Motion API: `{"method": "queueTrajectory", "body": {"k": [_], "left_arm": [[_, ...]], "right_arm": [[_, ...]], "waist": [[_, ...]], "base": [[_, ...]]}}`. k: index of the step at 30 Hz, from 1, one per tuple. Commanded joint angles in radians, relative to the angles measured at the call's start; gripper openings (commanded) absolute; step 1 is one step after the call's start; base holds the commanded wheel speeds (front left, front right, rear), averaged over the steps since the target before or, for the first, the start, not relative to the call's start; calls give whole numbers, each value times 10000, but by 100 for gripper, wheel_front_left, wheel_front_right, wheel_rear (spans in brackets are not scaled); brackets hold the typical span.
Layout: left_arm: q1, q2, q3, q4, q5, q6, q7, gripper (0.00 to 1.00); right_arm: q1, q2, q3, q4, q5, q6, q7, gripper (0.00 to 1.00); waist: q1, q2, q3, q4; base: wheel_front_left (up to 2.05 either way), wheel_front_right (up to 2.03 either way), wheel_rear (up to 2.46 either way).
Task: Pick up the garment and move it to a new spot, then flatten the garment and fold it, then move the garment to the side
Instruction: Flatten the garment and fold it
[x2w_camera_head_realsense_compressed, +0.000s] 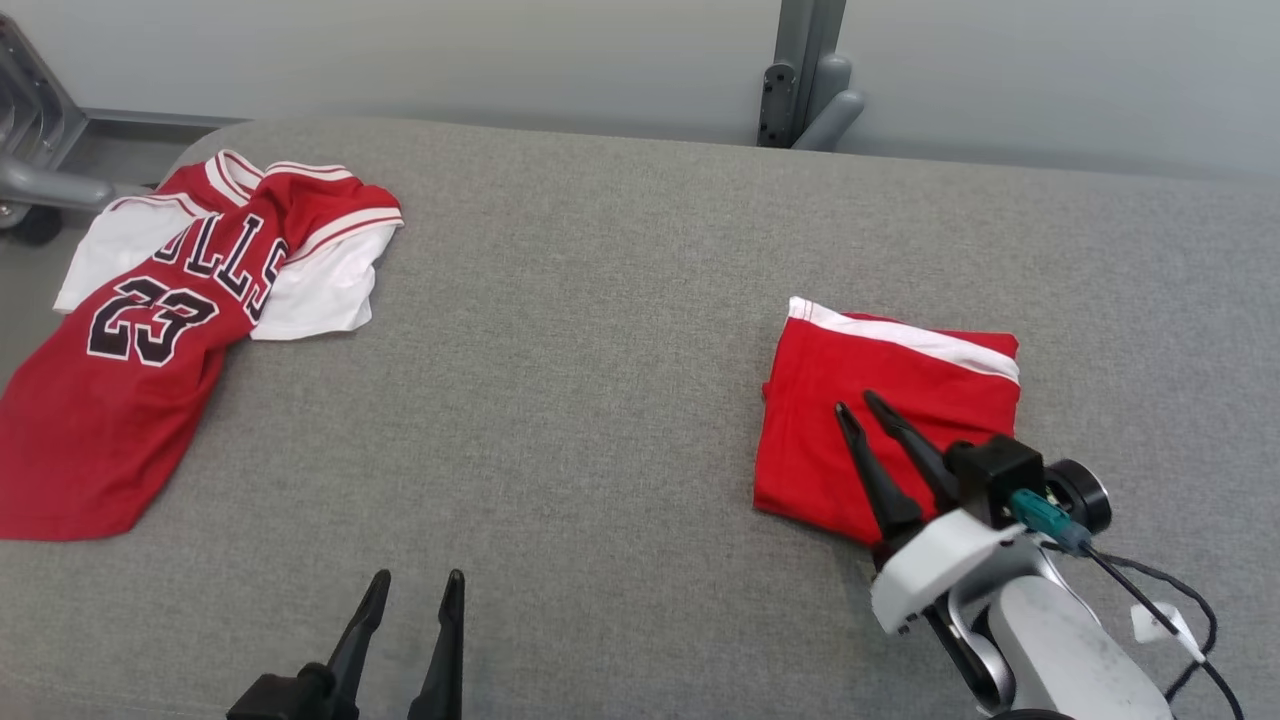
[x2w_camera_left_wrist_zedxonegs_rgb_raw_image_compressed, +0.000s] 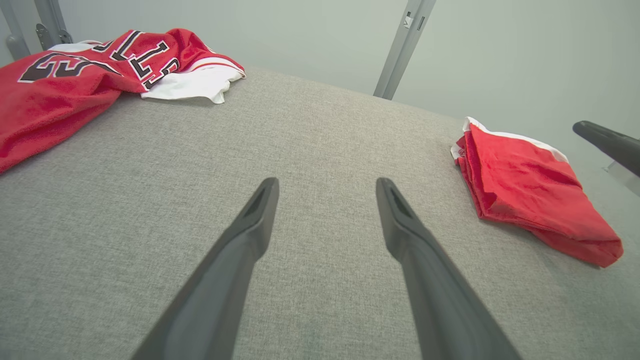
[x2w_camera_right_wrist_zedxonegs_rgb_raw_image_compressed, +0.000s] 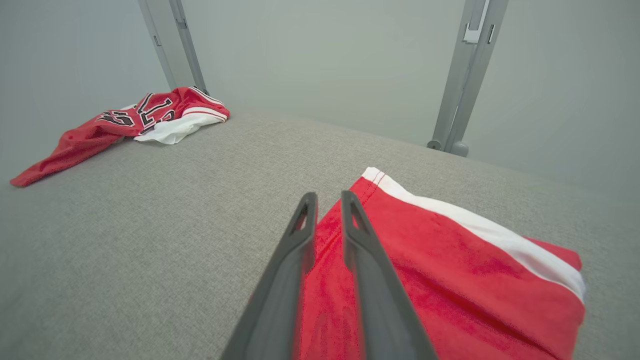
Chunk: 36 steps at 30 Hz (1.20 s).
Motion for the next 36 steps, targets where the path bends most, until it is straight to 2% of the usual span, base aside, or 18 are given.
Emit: {"method": "queueTrajectory", "body": {"k": [1, 5, 10, 18, 24, 36], "left_arm": [[201, -4, 107, -14, 99, -2, -4, 100], [543, -65, 446, -31, 137, -2, -4, 100], [788, -101, 607, 88, 230, -2, -4, 100], [983, -209, 1018, 302, 300, -2, -4, 100], [1110, -265, 1330, 280, 449, -2, -4, 100], [1059, -285, 1327, 158, 551, -2, -4, 100]], "right_arm": [[486, -64, -298, -316, -203, -11, -24, 100], [1685, -110, -1548, -1615, -698, -11, -18, 100], [3091, -114, -2826, -2610, -1234, -11, -18, 100], [4553, 312, -4496, -3012, -1687, -11, -18, 100], [4957, 600, -5076, -2764, -1811, -11, -18, 100], [4784, 850, -4915, -2545, -1823, -11, -18, 100]], "waist": [[-1, 0, -329, -72], [-1, 0, -743, -207], [-1, 0, -1090, -284], [-1, 0, -1368, -423], [-1, 0, -1450, -515], [-1, 0, -1501, -562]], "base": [[0, 0, 0], [0, 0, 0], [0, 0, 0], [0, 0, 0], [0, 0, 0], [0, 0, 0]]}}
